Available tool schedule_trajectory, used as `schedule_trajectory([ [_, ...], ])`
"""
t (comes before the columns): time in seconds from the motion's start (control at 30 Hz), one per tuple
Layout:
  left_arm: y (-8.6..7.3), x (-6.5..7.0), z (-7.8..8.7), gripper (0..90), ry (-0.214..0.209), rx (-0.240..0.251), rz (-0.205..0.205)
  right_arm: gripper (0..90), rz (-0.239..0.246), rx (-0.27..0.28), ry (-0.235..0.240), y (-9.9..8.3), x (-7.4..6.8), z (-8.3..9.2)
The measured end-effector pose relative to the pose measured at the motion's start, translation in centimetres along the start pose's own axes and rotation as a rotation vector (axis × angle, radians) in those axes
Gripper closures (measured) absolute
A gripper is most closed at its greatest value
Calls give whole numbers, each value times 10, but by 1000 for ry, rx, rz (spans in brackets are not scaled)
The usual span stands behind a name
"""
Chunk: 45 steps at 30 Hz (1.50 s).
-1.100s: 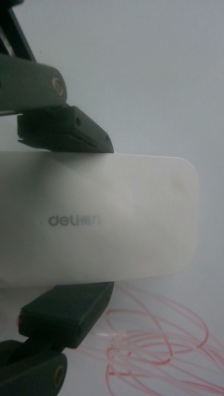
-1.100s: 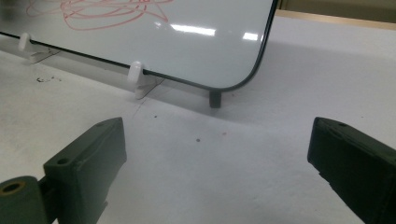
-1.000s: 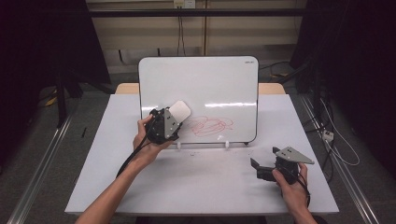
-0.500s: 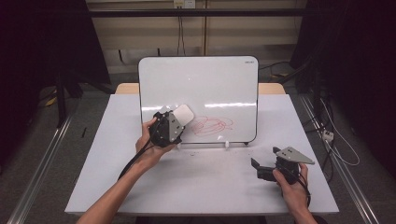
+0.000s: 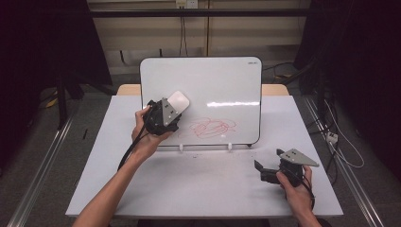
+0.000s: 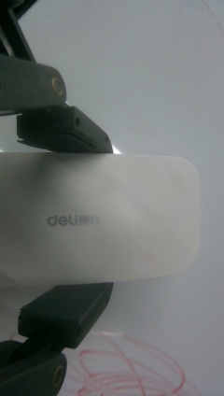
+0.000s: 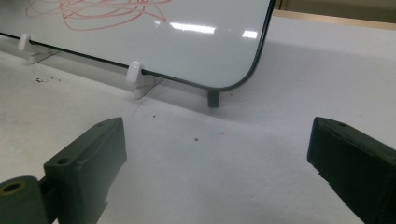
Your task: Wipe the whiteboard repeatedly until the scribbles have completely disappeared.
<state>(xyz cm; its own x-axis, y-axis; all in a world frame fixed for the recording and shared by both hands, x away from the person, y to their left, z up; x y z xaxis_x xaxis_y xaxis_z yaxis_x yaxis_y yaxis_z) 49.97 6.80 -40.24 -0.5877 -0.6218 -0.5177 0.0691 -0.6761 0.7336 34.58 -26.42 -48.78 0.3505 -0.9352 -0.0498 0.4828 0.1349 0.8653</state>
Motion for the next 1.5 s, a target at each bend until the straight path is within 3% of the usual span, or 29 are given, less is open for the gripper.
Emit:
schedule_trajectory([
  [0.2,-2,3,0,311,25,11,-1,45,3,1,-1,0,0,0],
  [0.33,-3,9,0,311,20,8,-7,45,3,1,0,0,-1,0],
  [0.47,-6,21,0,311,6,10,-20,45,4,-1,-1,0,-1,-1],
  [0.7,-8,45,-1,311,-14,1,-79,46,6,-1,2,0,-2,-1],
  [0.93,-14,67,1,311,-33,-4,-105,45,3,0,2,0,-2,0],
  [1.07,-15,68,2,311,-33,-9,-90,45,-1,0,7,0,-2,0],
  [1.17,-15,72,2,311,-36,-17,-101,45,5,0,7,0,-2,-1],
  [1.33,-15,69,1,311,-63,-21,-102,45,5,-2,6,0,-2,-1],
  [1.5,-10,61,0,311,-44,-15,-91,45,5,-2,5,0,-2,-1],
])
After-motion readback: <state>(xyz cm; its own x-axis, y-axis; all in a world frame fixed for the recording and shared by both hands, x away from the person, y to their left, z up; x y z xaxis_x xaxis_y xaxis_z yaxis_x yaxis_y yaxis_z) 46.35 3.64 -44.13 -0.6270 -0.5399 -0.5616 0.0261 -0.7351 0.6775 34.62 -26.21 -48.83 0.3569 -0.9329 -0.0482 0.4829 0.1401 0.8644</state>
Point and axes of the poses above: each handheld gripper's, and its own axes: z roughly backward along the jaws, y roughly out of its top, x roughly to its right, the point moved 7 cm from there along -z, roughly forward along the jaws, and after that the axes turned 2 degrees about -x, right-handed, at the moved point
